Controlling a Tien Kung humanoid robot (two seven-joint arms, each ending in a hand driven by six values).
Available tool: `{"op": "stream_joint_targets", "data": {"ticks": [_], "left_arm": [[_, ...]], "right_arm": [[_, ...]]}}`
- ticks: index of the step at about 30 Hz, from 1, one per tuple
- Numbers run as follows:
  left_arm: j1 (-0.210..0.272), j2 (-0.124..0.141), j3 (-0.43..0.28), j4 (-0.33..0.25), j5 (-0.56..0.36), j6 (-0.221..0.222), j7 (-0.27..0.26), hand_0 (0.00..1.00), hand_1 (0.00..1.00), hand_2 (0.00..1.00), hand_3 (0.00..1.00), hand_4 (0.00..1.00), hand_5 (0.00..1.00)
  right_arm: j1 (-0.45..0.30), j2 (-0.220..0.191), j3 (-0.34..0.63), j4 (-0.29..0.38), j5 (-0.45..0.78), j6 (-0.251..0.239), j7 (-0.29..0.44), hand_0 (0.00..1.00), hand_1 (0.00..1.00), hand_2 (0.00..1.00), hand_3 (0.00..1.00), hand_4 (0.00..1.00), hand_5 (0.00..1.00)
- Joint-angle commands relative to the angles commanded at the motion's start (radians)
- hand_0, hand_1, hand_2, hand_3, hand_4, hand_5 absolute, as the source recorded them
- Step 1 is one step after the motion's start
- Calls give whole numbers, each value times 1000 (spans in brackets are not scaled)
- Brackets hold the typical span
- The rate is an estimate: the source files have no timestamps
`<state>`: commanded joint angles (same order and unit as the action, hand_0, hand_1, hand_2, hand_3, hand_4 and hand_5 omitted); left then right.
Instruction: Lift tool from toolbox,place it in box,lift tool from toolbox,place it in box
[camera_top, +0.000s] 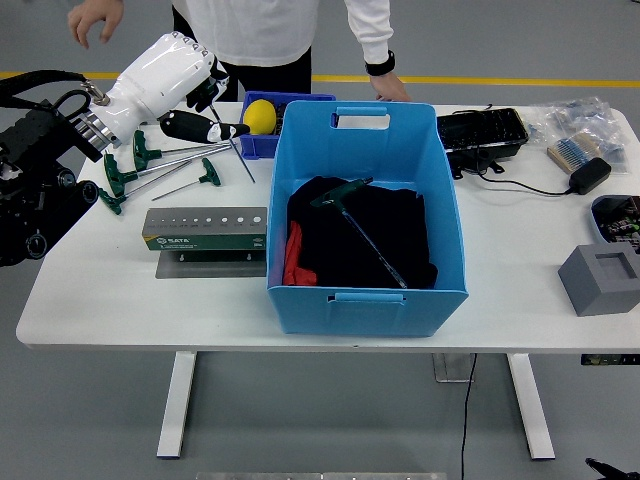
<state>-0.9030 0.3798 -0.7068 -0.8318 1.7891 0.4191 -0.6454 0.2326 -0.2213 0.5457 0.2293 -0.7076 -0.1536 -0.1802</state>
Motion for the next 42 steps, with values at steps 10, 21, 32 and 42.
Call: {"op": "stream_joint_targets", "data": {"ticks": [10,21,32,42], "left_arm": [[81,-84,-49,-152,-159,-142,6,35,2,2,27,837,324],[95,-191,39,-87,-275,-182,71,76,2,27,48,837,297],[48,-269,136,15,-199,-187,103,249,283,392,456,866,455],[11,-297,169,62,-87,-199,56,527,613,636,537,951,556]], "right_arm": [[-2,2,-1,1,-1,-1,0,620,601,665,542,783,663],[0,2,10,3,-23,1,-4,621,603,665,541,783,662],[19,-8,-9,6,-1,2,-2,620,601,665,541,782,662],[22,-12,-10,7,-2,4,-3,621,599,665,541,783,663]]}}
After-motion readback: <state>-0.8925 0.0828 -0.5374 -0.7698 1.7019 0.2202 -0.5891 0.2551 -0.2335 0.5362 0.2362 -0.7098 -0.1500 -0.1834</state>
